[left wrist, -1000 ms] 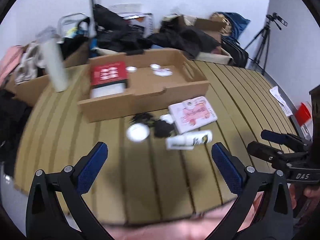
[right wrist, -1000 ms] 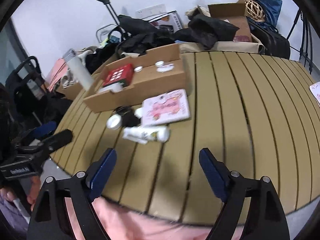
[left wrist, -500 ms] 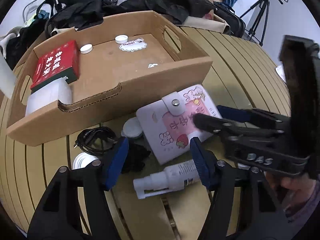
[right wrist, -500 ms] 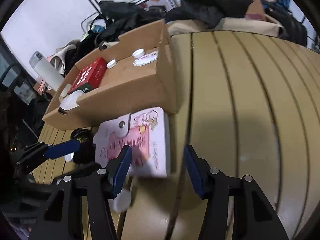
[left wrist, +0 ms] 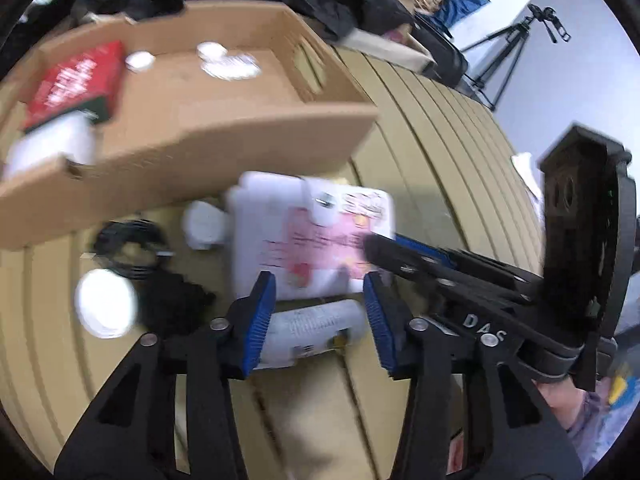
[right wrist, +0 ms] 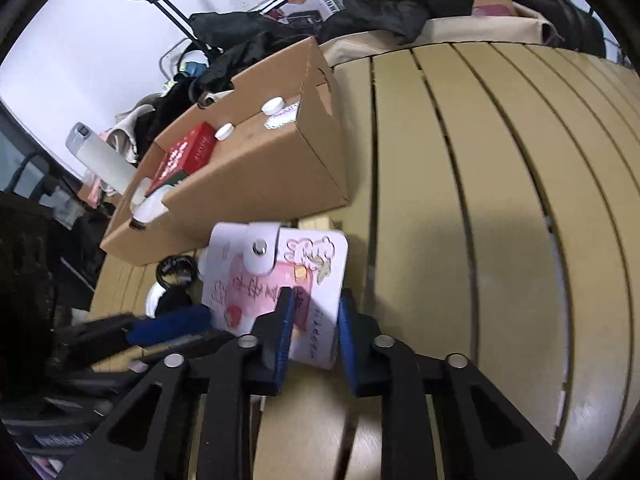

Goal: Organize objects
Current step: 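Reach the left gripper to the pink card and close on it, then carry the pink card into the cardboard tray and open the left gripper, then withdraw both grippers back over the table, then grasp the white lid with the left gripper while the right gripper grasps the spray bottle, then carry the lid and spray bottle into the tray and open both grippers, then withdraw both grippers from the tray back over the table, then grasp the black cloth with the left gripper while the right gripper grasps the yellow block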

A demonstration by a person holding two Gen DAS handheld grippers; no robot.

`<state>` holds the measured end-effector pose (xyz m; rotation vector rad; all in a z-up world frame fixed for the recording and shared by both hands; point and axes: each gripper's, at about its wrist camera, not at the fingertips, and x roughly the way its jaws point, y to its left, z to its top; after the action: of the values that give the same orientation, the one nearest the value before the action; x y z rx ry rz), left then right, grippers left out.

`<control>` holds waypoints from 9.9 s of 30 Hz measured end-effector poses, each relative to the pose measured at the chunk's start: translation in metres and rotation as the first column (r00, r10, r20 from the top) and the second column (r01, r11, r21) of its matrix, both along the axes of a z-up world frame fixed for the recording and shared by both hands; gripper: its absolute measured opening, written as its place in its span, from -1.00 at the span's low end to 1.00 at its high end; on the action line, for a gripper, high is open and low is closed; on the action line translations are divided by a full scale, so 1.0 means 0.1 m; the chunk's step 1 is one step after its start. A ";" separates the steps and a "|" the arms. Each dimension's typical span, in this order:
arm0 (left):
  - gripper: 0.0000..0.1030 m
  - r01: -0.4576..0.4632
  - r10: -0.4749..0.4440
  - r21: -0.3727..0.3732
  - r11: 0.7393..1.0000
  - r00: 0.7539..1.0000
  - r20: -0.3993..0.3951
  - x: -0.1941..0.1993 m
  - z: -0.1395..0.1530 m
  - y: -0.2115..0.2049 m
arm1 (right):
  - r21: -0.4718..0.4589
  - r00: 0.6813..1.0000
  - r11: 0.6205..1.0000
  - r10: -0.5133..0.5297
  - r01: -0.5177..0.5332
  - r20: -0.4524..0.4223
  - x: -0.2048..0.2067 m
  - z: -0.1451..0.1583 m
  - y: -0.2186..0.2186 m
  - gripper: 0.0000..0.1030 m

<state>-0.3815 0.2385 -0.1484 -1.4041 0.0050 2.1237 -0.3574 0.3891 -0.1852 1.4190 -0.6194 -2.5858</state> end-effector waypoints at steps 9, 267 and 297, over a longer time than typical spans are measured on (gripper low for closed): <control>0.25 -0.005 0.008 -0.067 0.998 0.999 0.034 -0.15 -0.19 0.07 | -0.029 0.985 0.987 -0.162 0.161 -0.062 0.40 0.02 0.45 -0.98; 1.00 -0.302 0.215 -0.142 0.943 0.876 -0.431 2.61 1.52 -1.85 | 0.313 0.974 0.949 0.113 -0.047 -0.196 2.45 1.63 -1.07 0.59; 0.26 -0.204 0.166 -0.245 0.948 0.972 -0.165 -0.03 -0.19 -0.44 | 0.266 0.997 0.964 0.021 0.000 -0.077 -0.09 0.30 -0.28 0.24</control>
<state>-0.3840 0.1944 -0.1670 -1.4431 0.2242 2.4487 -0.3661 0.3610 -0.1549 1.3745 -0.2595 -2.7848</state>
